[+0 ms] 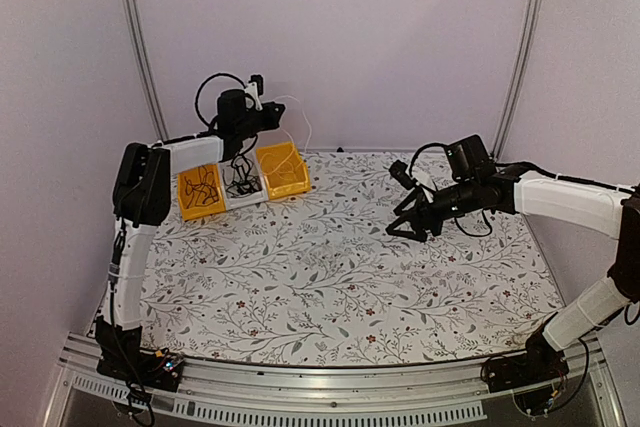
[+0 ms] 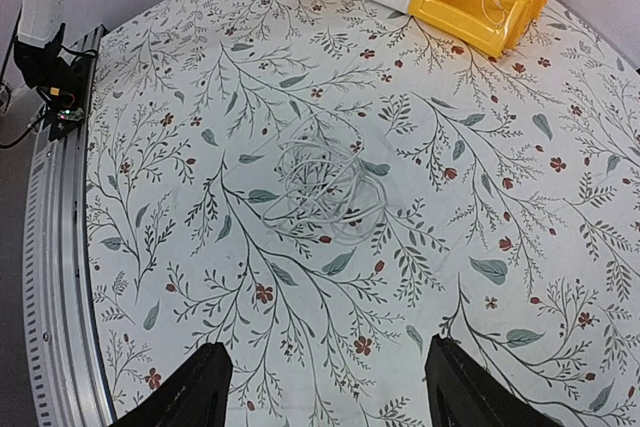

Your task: Untangle the cables

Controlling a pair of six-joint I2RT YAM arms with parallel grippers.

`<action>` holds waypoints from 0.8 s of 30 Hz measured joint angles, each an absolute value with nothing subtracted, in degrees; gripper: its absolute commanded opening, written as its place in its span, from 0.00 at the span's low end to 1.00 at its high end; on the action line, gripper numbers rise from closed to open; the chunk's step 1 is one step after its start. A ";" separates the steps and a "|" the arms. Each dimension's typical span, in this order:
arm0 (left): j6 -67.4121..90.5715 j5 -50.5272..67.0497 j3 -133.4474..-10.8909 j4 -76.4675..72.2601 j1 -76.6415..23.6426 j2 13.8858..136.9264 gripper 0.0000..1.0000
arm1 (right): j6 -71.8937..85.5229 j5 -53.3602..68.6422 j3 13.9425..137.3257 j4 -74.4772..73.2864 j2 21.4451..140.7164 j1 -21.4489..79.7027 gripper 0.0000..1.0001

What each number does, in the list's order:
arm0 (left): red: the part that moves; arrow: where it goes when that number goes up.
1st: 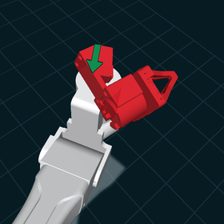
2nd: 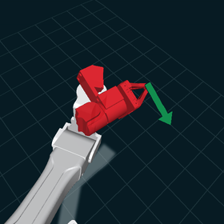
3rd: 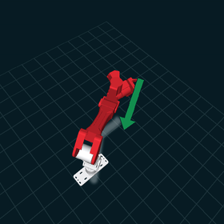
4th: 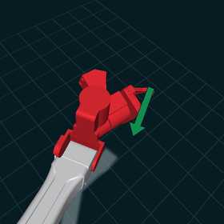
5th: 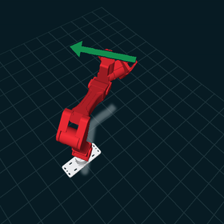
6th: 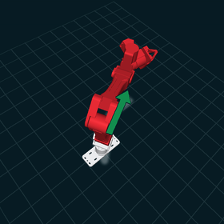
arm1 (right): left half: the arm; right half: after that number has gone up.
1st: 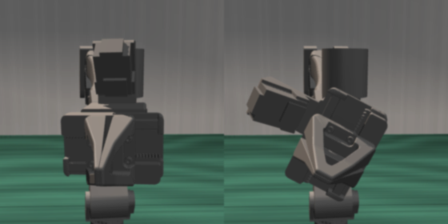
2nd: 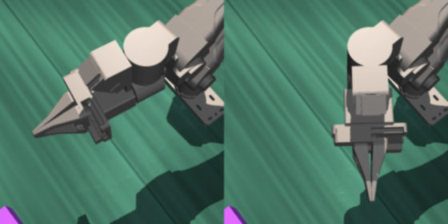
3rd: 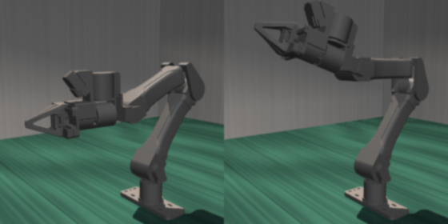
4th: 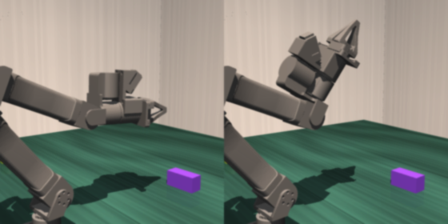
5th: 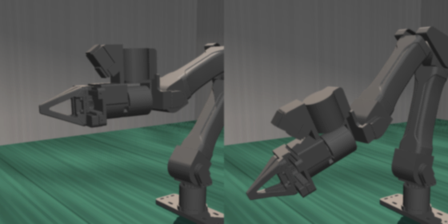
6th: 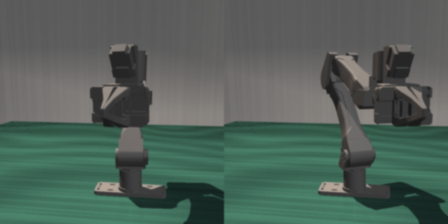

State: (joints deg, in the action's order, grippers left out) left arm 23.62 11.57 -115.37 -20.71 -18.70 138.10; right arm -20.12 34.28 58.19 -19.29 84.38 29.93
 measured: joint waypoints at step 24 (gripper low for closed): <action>13.17 -9.56 -105.62 -3.90 -15.66 126.63 0.00 | -20.64 34.41 57.10 -19.18 84.44 29.93 0.71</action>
